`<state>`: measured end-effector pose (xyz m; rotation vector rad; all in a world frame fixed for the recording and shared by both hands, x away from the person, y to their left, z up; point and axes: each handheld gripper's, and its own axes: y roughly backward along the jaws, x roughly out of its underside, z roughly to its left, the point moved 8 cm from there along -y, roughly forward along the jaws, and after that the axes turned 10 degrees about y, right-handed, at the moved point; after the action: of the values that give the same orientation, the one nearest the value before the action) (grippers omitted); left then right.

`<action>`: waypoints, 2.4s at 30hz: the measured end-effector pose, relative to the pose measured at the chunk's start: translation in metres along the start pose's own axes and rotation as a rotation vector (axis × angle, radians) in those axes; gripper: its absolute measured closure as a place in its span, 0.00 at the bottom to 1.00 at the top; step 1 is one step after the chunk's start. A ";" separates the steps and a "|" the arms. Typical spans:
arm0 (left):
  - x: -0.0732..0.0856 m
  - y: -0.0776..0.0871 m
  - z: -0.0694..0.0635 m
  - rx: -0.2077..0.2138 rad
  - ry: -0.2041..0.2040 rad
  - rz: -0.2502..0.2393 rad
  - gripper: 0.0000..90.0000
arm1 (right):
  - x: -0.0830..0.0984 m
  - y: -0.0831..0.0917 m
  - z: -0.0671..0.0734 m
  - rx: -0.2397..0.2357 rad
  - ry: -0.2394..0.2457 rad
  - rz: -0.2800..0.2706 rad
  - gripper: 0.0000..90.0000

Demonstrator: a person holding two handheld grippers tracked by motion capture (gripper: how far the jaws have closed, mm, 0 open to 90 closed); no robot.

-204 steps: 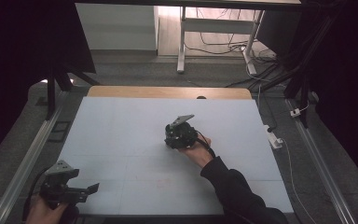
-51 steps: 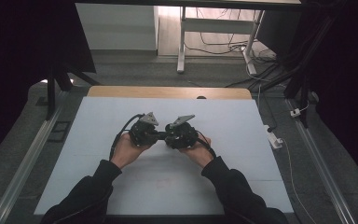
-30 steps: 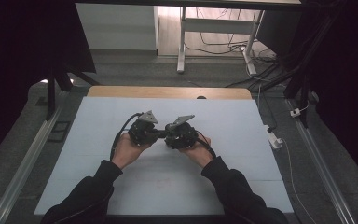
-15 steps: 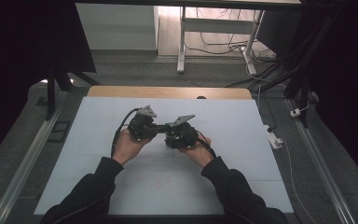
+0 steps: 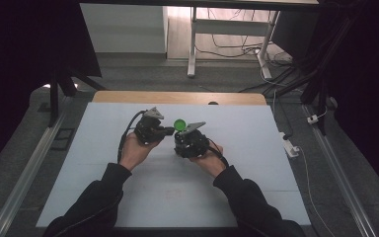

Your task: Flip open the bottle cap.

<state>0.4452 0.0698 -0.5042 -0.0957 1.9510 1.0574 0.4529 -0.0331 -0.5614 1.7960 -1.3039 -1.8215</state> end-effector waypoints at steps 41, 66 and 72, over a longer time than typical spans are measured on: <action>0.034 0.032 -0.011 0.043 0.066 0.004 0.22 | 0.000 0.030 0.014 -0.032 -0.067 -0.040 0.25; 0.089 0.087 -0.021 0.050 0.127 0.006 0.00 | 0.018 0.088 0.038 -0.080 -0.104 -0.089 0.04; 0.106 0.107 -0.022 0.042 0.151 -0.019 0.00 | 0.031 0.107 0.042 -0.067 -0.118 -0.103 0.00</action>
<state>0.3194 0.1564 -0.5084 -0.1749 2.1028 1.0215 0.3679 -0.0987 -0.5104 1.7751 -1.1948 -2.0290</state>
